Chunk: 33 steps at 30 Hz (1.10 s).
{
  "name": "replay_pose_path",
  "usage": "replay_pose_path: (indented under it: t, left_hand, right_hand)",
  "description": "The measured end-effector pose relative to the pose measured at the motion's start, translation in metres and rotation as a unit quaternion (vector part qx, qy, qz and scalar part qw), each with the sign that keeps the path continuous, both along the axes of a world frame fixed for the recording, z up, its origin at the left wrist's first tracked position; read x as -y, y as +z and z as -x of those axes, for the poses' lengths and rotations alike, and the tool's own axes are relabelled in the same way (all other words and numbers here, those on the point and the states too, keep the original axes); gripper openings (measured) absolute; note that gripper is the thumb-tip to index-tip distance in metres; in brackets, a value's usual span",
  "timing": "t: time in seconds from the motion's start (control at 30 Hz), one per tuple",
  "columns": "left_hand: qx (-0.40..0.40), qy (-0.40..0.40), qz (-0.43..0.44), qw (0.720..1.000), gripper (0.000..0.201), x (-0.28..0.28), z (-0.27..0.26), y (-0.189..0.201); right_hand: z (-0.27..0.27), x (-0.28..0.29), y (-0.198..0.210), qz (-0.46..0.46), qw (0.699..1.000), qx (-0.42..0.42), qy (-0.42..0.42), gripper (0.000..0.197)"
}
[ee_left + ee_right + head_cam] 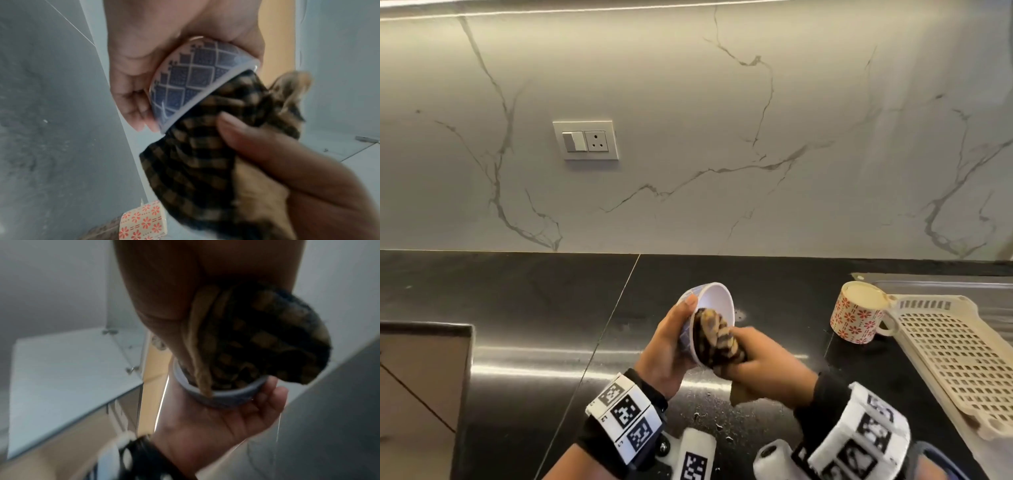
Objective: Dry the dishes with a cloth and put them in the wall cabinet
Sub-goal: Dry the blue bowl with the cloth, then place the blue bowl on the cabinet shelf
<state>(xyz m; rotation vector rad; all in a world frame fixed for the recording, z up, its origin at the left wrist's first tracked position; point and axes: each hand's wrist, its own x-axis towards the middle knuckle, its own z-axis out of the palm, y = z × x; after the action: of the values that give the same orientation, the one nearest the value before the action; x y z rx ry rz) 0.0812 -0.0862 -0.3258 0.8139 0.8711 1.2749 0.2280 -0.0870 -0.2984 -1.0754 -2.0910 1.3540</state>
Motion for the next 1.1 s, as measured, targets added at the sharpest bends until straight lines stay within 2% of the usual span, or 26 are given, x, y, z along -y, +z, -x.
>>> replay_pose_path:
  t: [0.03, 0.1, 0.17, 0.2, 0.3, 0.37, 0.43, 0.5, 0.6, 0.63, 0.7, 0.73, 0.77, 0.83, 0.87, 0.9, 0.93, 1.0, 1.03, 1.1]
  left_hand:
    - [-0.01, 0.01, 0.011, 1.0, 0.053, 0.001, 0.001, -0.001]
    - [-0.017, 0.036, 0.026, 0.999, 0.051, 0.002, 0.006, -0.004]
    - [-0.009, 0.06, 0.024, 0.998, 0.044, 0.004, 0.012, -0.004]
    - [-0.003, 0.072, 0.023, 0.997, 0.041, 0.006, 0.016, -0.004]
    - [0.033, 0.115, 0.028, 0.992, 0.041, 0.014, 0.025, -0.01]
    - [0.06, 0.125, 0.048, 0.989, 0.06, 0.018, 0.03, -0.018]
    - [0.083, 0.123, 0.068, 0.987, 0.067, 0.021, 0.031, -0.024]
    - [0.102, 0.114, 0.079, 0.985, 0.067, 0.023, 0.029, -0.026]
    - [0.109, 0.084, 0.074, 0.988, 0.088, 0.026, 0.023, -0.026]
    - [0.104, 0.078, 0.074, 0.989, 0.088, 0.026, 0.021, -0.025]
    - [0.093, 0.082, 0.074, 0.99, 0.065, 0.026, 0.016, -0.024]
    - [0.092, 0.088, 0.074, 0.989, 0.053, 0.026, 0.012, -0.022]
    - [0.088, 0.096, 0.074, 0.989, 0.045, 0.026, 0.009, -0.021]
    - [0.074, 0.102, 0.072, 0.989, 0.036, 0.025, 0.001, -0.019]
    - [0.064, 0.107, 0.069, 0.99, 0.035, 0.024, -0.003, -0.018]
    - [0.055, 0.11, 0.066, 0.99, 0.036, 0.023, -0.006, -0.018]
    - [0.048, 0.114, 0.062, 0.99, 0.037, 0.022, -0.01, -0.017]
    - [0.035, 0.112, 0.055, 0.992, 0.043, 0.019, -0.017, -0.014]
    - [0.034, 0.107, 0.054, 0.992, 0.049, 0.018, -0.02, -0.013]
    - [0.033, 0.087, 0.046, 0.995, 0.061, 0.015, -0.026, -0.009]
  right_hand:
    - [-0.004, -0.003, 0.001, 0.08, 0.995, -0.067, -0.004, 0.018]
    - [-0.014, -0.011, 0.0, 0.212, 0.956, -0.198, -0.038, 0.021]
    - [-0.024, -0.018, -0.008, 0.295, 0.916, -0.262, -0.071, 0.021]
    - [-0.028, -0.022, -0.013, 0.311, 0.909, -0.263, -0.093, 0.017]
    - [-0.037, -0.032, -0.04, 0.323, 0.914, -0.198, -0.142, 0.019]
    - [-0.04, -0.035, -0.063, 0.35, 0.912, -0.143, -0.16, 0.016]
    - [-0.041, -0.038, -0.082, 0.371, 0.91, -0.092, -0.159, 0.013]
    - [-0.043, -0.042, -0.098, 0.346, 0.924, -0.032, -0.158, 0.015]
    - [-0.046, -0.052, -0.112, 0.274, 0.947, 0.07, -0.154, 0.025]
    - [-0.047, -0.055, -0.114, 0.244, 0.952, 0.11, -0.149, 0.023]
    - [-0.048, -0.059, -0.11, 0.148, 0.957, 0.206, -0.14, 0.024]
    - [-0.048, -0.06, -0.105, 0.097, 0.956, 0.235, -0.148, 0.028]
    - [-0.048, -0.059, -0.099, 0.055, 0.958, 0.231, -0.159, 0.037]
    - [-0.048, -0.056, -0.085, 0.044, 0.978, 0.112, -0.169, 0.054]
    - [-0.047, -0.052, -0.076, 0.086, 0.983, 0.011, -0.162, 0.058]
    - [-0.046, -0.048, -0.067, 0.15, 0.975, -0.096, -0.136, 0.061]
    - [-0.046, -0.042, -0.059, 0.219, 0.951, -0.192, -0.102, 0.066]
    - [-0.045, -0.034, -0.048, 0.316, 0.893, -0.319, -0.046, 0.074]
    - [-0.045, -0.031, -0.045, 0.338, 0.872, -0.354, -0.026, 0.076]
    - [-0.045, -0.029, -0.042, 0.349, 0.851, -0.393, -0.011, 0.081]
